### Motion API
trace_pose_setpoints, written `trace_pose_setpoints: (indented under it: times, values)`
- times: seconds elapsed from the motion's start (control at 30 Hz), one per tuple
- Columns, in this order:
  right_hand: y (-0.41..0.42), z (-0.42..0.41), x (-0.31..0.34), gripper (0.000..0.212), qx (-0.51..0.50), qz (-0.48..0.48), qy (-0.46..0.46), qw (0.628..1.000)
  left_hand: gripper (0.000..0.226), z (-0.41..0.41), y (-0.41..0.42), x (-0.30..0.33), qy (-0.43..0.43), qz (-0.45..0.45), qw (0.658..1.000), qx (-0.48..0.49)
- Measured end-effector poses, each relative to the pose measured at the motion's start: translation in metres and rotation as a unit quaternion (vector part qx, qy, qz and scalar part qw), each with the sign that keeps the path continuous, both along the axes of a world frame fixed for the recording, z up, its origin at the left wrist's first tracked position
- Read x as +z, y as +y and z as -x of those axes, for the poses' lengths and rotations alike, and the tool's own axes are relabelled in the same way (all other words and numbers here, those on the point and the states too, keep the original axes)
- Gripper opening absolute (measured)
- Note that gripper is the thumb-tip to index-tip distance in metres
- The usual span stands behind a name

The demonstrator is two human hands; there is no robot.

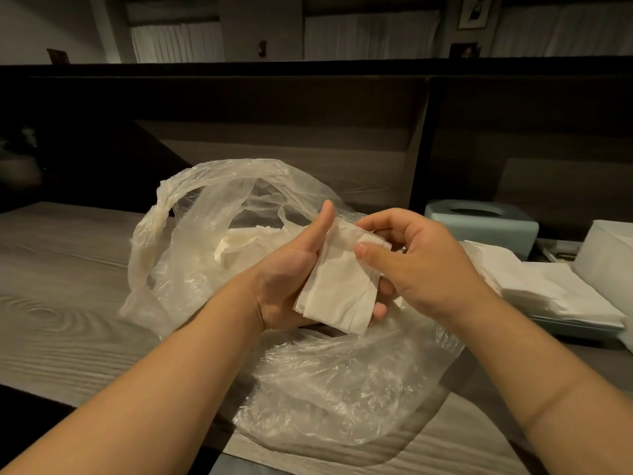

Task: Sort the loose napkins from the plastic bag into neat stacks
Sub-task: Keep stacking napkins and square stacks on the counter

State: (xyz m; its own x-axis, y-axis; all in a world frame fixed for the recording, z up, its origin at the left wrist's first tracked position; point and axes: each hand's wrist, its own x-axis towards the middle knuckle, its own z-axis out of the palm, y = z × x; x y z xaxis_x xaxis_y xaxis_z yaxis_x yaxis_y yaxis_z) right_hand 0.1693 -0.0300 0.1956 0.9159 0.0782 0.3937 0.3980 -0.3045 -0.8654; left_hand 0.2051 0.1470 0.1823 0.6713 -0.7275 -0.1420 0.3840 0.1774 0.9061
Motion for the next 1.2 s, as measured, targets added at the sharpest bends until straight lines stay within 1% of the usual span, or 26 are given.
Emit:
trace_pose_setpoints:
  times: [0.07,0.17,0.27,0.37,0.47,0.53,0.63,0.73,0.8,0.9,0.93,1.0,1.07,1.13,1.2]
  values:
    - [0.001,0.0,-0.001,0.014,-0.005,-0.007,-0.006,1.0,0.081,0.001,0.001,-0.001,-0.021,-0.002,1.0,-0.01]
    - [0.001,-0.002,-0.005,0.015,-0.03,0.002,-0.031,0.999,0.054,0.004,0.001,0.001,-0.034,0.001,0.999,-0.01]
    - [-0.001,-0.007,-0.009,0.017,-0.086,0.079,-0.061,0.991,0.042,0.005,0.001,0.001,-0.021,0.007,1.0,-0.014]
    - [-0.001,-0.009,-0.01,0.017,-0.085,0.128,-0.05,0.987,0.045,0.003,0.002,0.001,-0.008,0.024,0.999,-0.023]
    - [-0.001,-0.009,-0.01,0.024,-0.076,0.137,-0.037,0.987,0.044,0.003,0.002,0.002,0.002,0.02,1.0,-0.016]
    - [-0.001,-0.01,-0.01,0.029,-0.073,0.129,-0.031,0.988,0.046,0.004,0.002,0.002,0.009,0.021,1.0,-0.018]
    - [-0.001,-0.012,-0.011,0.032,-0.08,0.086,-0.013,0.993,0.047,0.003,0.001,0.003,0.025,0.045,0.999,-0.012]
    - [-0.002,-0.014,-0.011,0.024,-0.107,0.083,-0.009,0.991,0.049,0.001,0.002,0.004,0.03,0.08,0.996,0.025]
    - [-0.003,-0.014,-0.011,0.018,-0.115,0.102,-0.015,0.988,0.05,-0.002,0.002,0.005,0.033,0.107,0.99,0.085]
    - [-0.003,-0.014,-0.012,0.011,-0.097,0.162,-0.02,0.982,0.051,-0.004,0.005,0.008,0.043,0.15,0.976,0.154]
    - [-0.002,-0.013,-0.012,0.009,-0.091,0.205,-0.029,0.974,0.052,-0.005,0.006,0.008,0.045,0.165,0.972,0.162]
    - [-0.001,-0.012,-0.014,0.009,-0.08,0.314,-0.043,0.945,0.053,-0.006,0.008,0.009,0.053,0.192,0.965,0.169]
    - [0.002,-0.009,-0.016,0.015,-0.058,0.393,-0.038,0.917,0.051,-0.008,0.01,0.009,0.063,0.211,0.96,0.175]
    - [0.004,-0.007,-0.018,0.029,-0.035,0.432,-0.037,0.9,0.047,-0.009,0.011,0.008,0.071,0.219,0.955,0.187]
    - [0.007,-0.004,-0.02,0.035,-0.022,0.457,-0.062,0.887,0.045,-0.01,0.011,0.008,0.076,0.224,0.951,0.199]
